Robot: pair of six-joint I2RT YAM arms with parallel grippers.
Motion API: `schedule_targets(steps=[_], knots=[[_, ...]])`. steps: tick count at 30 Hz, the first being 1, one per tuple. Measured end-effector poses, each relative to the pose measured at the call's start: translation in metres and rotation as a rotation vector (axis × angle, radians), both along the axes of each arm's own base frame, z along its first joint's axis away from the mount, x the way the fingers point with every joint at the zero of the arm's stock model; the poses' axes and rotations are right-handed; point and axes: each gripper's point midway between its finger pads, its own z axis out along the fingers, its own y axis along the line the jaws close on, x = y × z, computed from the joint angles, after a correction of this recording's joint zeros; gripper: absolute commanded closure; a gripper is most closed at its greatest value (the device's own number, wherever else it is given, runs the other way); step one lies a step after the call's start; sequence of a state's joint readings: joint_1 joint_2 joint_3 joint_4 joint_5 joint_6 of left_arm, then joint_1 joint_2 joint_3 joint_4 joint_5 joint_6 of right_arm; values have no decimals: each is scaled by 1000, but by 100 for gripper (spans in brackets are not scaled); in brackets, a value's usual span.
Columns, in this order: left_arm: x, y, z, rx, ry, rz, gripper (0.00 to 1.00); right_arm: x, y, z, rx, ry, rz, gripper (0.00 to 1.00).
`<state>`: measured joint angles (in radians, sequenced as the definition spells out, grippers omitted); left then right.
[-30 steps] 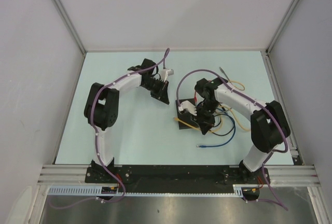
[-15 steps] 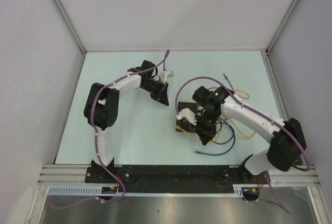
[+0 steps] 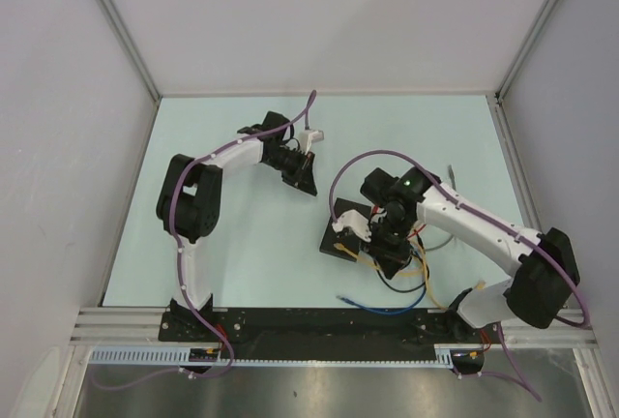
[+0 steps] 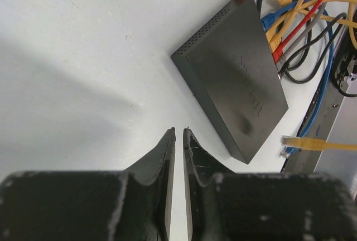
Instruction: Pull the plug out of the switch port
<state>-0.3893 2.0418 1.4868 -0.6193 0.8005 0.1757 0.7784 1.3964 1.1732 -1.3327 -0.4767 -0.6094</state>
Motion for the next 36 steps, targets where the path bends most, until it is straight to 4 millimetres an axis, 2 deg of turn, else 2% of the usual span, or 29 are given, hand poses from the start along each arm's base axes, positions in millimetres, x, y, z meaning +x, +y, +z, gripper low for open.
schedule_targets(steps=[4,6,9,13,19,21,23,24,26,28,30,32,33,36], knots=[[2,0,4,2,-7,-4,85,9,-1,-12,-39,75,-43,100],[4,0,8,0,-14,-5,87,28,4,-23,-59,116,-95,100],[0,4,8,7,-20,-2,90,76,14,-36,-49,122,-183,100],[-22,18,14,10,-20,14,97,140,22,-43,-14,87,-274,100],[-58,27,45,-81,-130,-2,100,242,26,-29,71,-69,-374,100],[-66,23,47,-113,-137,-23,100,273,28,-19,95,-133,-393,100],[-78,14,42,-127,-124,-70,100,298,28,-9,123,-186,-407,100],[-86,8,37,-130,-112,-101,100,303,28,-6,132,-200,-406,100],[-105,-6,27,-123,-97,-185,100,303,27,-4,146,-201,-392,100],[-128,-21,16,-110,-85,-277,100,286,25,-12,140,-153,-377,100],[-150,-32,5,-90,-66,-356,100,257,20,-28,125,-83,-371,100],[-164,-38,1,-73,-54,-397,100,221,11,-40,99,-2,-376,100],[-167,-40,0,-69,-57,-407,100,202,7,-44,95,31,-383,100],[-167,-43,-5,-49,-71,-411,100,168,3,-39,121,59,-421,100]])
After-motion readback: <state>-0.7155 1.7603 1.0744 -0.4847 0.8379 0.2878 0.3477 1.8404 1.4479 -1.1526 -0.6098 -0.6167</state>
